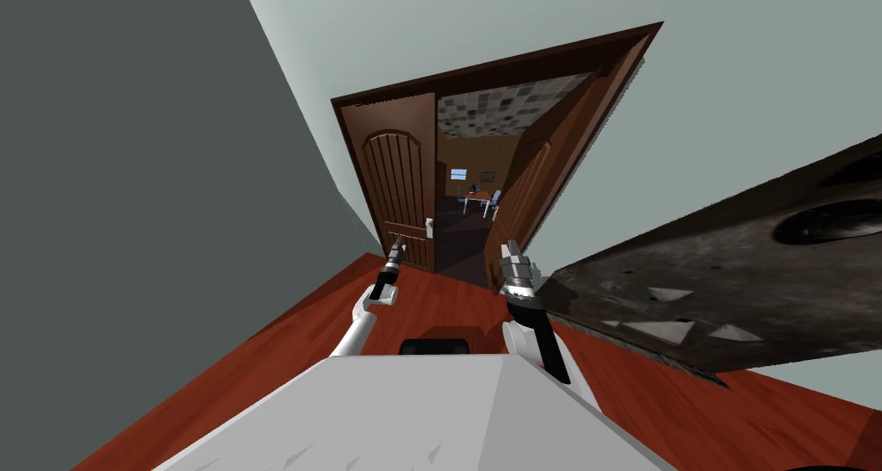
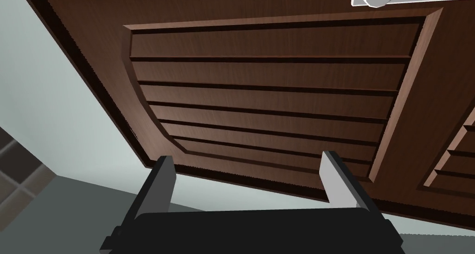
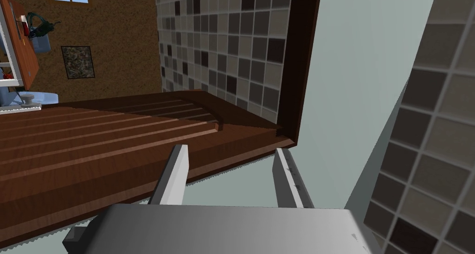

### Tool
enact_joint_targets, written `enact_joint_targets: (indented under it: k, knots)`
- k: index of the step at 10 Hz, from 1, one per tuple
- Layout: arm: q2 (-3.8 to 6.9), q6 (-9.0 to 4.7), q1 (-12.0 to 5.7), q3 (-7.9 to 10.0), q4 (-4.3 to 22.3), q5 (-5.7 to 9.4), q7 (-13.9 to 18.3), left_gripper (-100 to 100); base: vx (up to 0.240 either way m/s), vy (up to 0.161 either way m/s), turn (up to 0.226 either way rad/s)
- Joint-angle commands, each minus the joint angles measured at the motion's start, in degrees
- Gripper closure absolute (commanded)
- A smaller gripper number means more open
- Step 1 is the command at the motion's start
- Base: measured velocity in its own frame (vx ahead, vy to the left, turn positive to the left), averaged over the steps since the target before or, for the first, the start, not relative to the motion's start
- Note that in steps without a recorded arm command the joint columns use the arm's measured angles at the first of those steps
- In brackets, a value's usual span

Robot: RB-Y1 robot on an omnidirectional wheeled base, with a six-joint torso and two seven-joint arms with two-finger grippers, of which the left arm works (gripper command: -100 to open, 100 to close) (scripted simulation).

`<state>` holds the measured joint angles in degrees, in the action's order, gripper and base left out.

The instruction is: Push the door open

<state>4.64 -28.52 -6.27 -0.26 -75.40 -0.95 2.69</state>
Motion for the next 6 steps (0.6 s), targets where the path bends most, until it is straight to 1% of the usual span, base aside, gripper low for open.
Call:
enact_joint_targets:
  k: [1,3,6]
  knots:
    - [-0.17,0.00,-1.61,-0.09,2.9,0.00,0.0,-100,0.074,0.043,-0.053]
    - [-0.33,0.10,-3.67,-0.22,6.5,0.01,0.1,-100,0.090,0.034,-0.047]
    - [-0.65,0.25,-6.64,-0.41,11.7,0.02,0.3,-100,0.099,0.059,-0.041]
